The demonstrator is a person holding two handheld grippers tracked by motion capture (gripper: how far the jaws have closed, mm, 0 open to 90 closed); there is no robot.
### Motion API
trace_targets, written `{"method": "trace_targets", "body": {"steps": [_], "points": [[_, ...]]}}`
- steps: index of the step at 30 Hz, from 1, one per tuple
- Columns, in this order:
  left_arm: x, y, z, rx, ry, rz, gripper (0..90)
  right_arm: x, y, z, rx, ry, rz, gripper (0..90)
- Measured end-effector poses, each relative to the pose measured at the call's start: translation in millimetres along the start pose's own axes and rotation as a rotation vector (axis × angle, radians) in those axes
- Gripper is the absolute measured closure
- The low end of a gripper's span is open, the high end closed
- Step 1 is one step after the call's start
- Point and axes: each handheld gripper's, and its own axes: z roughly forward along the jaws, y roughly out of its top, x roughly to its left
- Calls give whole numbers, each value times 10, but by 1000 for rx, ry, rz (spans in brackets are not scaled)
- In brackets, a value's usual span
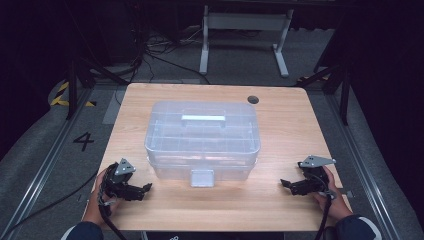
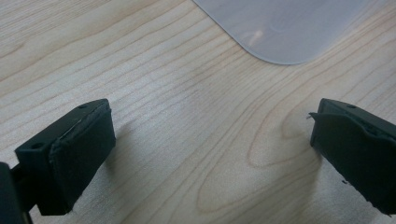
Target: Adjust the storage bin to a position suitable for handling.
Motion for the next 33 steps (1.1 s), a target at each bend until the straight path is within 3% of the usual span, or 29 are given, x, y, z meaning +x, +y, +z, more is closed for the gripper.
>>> {"method": "trace_targets", "body": {"steps": [5, 6, 7, 15, 20, 23, 27, 33], "points": [[-11, -6, -3, -4, 11, -10, 2, -1, -3, -2, -1, 0, -1, 0], [-5, -5, -9, -1, 18, 4, 2, -2, -4, -3, -1, 0, -2, 0], [-16, -12, -12, 2, 8, -11, 2, -1, -3, -3, -1, 0, -1, 0], [-1, -44, -45, 8, -14, 20, 1, 8, 8, 1, 4, -7, 10, 0], [-3, -49, -44, -5, 5, 25, 3, 2, 4, 0, 3, -4, 7, 0], [-28, -64, -52, 0, -2, -4, 3, -2, 0, -4, 3, -2, 2, 0], [0, -55, -50, -2, -4, 27, 2, -4, -6, -10, 2, -1, -5, 4], [3, -71, -59, 1, -19, 16, 3, -2, -5, -20, 8, 2, -6, 4]]}}
